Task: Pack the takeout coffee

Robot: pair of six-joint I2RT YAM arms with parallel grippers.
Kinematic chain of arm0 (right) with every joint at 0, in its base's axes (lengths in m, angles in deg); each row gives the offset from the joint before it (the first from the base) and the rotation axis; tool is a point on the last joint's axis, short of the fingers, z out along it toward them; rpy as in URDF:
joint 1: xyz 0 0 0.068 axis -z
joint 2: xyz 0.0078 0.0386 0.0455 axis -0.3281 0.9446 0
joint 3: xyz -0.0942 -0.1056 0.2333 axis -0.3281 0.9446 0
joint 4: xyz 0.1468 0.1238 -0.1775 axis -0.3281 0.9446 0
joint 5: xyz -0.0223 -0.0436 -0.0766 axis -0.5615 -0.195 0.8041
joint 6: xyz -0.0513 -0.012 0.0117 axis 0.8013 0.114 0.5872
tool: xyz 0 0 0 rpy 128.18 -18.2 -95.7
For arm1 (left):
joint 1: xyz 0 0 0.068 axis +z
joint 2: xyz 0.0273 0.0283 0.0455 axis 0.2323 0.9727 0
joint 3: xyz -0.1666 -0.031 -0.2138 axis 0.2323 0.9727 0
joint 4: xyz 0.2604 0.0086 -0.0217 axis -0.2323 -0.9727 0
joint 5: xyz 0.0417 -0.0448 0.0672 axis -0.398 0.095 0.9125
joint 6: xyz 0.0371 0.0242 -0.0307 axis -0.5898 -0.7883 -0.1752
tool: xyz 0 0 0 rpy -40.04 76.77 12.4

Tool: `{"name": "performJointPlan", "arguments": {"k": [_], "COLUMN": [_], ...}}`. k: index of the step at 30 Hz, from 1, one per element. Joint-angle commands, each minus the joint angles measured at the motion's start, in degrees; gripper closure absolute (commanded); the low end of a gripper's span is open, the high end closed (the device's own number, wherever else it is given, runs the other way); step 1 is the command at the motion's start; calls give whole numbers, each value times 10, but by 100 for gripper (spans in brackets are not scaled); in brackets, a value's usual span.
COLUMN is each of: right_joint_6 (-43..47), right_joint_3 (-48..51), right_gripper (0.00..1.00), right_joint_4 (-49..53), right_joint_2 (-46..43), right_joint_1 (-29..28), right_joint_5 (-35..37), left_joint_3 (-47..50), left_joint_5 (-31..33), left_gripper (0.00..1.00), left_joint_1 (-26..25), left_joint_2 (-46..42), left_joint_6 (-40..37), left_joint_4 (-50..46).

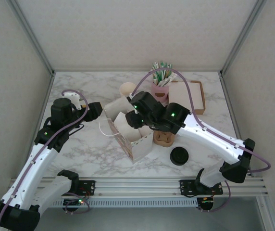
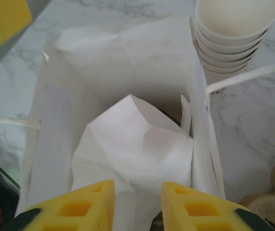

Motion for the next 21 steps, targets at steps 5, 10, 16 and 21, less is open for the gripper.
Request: {"name": "performJointPlan", "arguments": {"k": [5,10,16,21], "right_joint_6": [10,47,105,179], "right_joint_3": [9,52,123,186], "right_gripper": [71,68,63,61], "right_joint_4": [-72,-146,-216,-264], "right_joint_2": [-58,-140,-238,-325], "right_joint_1": [-6,-6,-6,-4], "right_joint_5": [40,76,190,271], "left_joint_3": [-19,-17,-8,12], "left_joint_5": [7,8,28,65], "left_gripper": [23,22,15,5], "left_joint_1": [-5,-5,-5,-4], "left_joint_2": [-3,-6,-23,-51], "left_joint_6": [-9,-9,-14,-17], "left_joint_4": [-5,-3,7,28]}}
